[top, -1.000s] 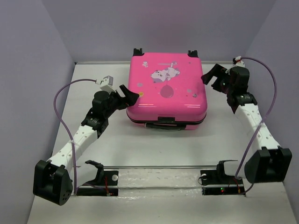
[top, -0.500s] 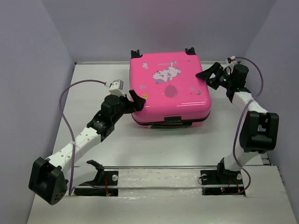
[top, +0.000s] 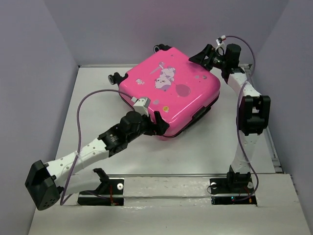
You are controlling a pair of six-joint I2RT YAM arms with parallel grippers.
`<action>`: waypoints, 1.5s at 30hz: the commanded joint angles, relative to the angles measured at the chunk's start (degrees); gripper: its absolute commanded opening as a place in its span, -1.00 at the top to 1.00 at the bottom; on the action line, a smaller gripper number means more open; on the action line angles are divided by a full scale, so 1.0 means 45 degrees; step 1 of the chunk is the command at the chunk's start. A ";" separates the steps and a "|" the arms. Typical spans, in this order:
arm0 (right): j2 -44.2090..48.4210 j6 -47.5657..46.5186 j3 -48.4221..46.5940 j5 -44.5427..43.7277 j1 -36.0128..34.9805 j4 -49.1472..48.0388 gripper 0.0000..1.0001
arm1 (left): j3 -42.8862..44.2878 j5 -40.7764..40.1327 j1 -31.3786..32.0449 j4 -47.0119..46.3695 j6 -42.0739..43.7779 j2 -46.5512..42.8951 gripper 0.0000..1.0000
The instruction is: Pack the luggage
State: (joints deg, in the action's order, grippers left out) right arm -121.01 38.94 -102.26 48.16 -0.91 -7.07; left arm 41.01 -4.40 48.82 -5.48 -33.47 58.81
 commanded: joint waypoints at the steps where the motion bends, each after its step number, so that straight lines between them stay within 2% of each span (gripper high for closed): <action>1: 0.0368 0.1037 -0.1668 0.3887 -0.1947 0.2525 -1.00 | 0.1977 0.1877 0.0792 -0.3100 -0.0297 0.0604 -0.98; 2: 0.0349 0.0706 -0.1941 0.3771 -0.1947 0.2954 -1.00 | 0.2192 0.1935 0.0812 -0.3003 -0.0180 0.0739 -0.98; 5: 0.0660 -0.1402 -0.2994 0.1767 -0.1947 0.6112 -1.00 | 0.3110 0.1216 0.0812 -0.2340 0.0404 0.0703 -0.98; 6: 0.1067 -0.1735 -0.3076 0.1449 -0.1947 0.6315 -1.00 | 0.3654 0.0285 0.0812 -0.2067 0.0581 0.0586 -0.98; 10: 0.3020 -0.2733 -0.2493 0.0043 -0.1830 0.6357 -1.00 | 0.4634 -0.1187 0.0695 -0.0525 0.1480 -0.0020 -0.98; 13: 0.4797 -0.3437 -0.1518 -0.0448 -0.1830 0.6240 -1.00 | 0.4870 -0.1735 -0.0064 0.0220 0.1736 -0.0508 -0.98; 14: 0.5246 -0.3496 -0.1147 -0.0758 -0.1830 0.6065 -0.99 | 0.4754 -0.1775 -0.0918 0.0259 0.1658 -0.0780 -0.98; 16: 0.6164 -0.3555 0.0355 -0.0956 -0.1830 0.5714 -1.00 | 0.4325 -0.1173 -0.2189 0.0260 0.1152 -0.0978 -0.98; 17: 0.7077 -0.3497 0.0960 -0.1150 -0.1830 0.5345 -0.99 | 0.4188 -0.0667 -0.3665 0.0260 0.1014 -0.1056 -0.98; 20: 0.8874 -0.3360 0.3459 -0.1444 -0.1947 0.4467 -0.98 | 0.3466 0.0194 -0.5919 -0.0128 -0.0078 -0.0940 -0.98; 21: 0.9309 -0.3302 0.4085 -0.1619 -0.1947 0.4211 -0.98 | 0.3096 0.0990 -0.7319 -0.0576 -0.0313 -0.0784 -0.98; 25: 1.0931 -0.3515 0.6021 -0.2050 -0.2063 0.4032 -0.97 | 0.3093 0.4488 -1.0078 -0.1337 -0.1329 0.0835 -0.98; 29: 1.2416 -0.3478 0.8049 -0.2109 -0.2356 0.3741 -0.94 | 0.3249 0.5509 -1.0847 -0.2413 -0.2382 0.2571 -0.98; 31: 1.2924 -0.3458 0.8620 -0.1933 -0.2531 0.3642 -0.94 | 0.3171 0.6131 -1.1490 -0.3444 -0.2988 0.3159 -0.98; 34: 1.3179 -0.3535 0.9266 -0.1914 -0.2883 0.3622 -0.94 | 0.3773 0.7032 -1.1804 -0.3822 -0.3557 0.4992 -0.98; 42: 1.4059 -0.3497 1.0184 -0.1992 -0.3451 0.3603 -0.95 | 0.5084 0.6858 -1.1825 -0.3978 -0.3928 0.7184 -0.98; 45: 1.4292 -0.3497 1.0419 -0.2050 -0.3451 0.3641 -0.95 | 0.5125 0.7013 -1.1806 -0.4640 -0.4454 0.7498 -0.98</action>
State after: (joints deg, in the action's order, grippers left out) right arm -58.59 23.75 -56.45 39.38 -15.90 11.88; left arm 61.04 24.29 -4.54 -19.51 -50.06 92.42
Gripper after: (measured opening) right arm 0.973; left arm 0.993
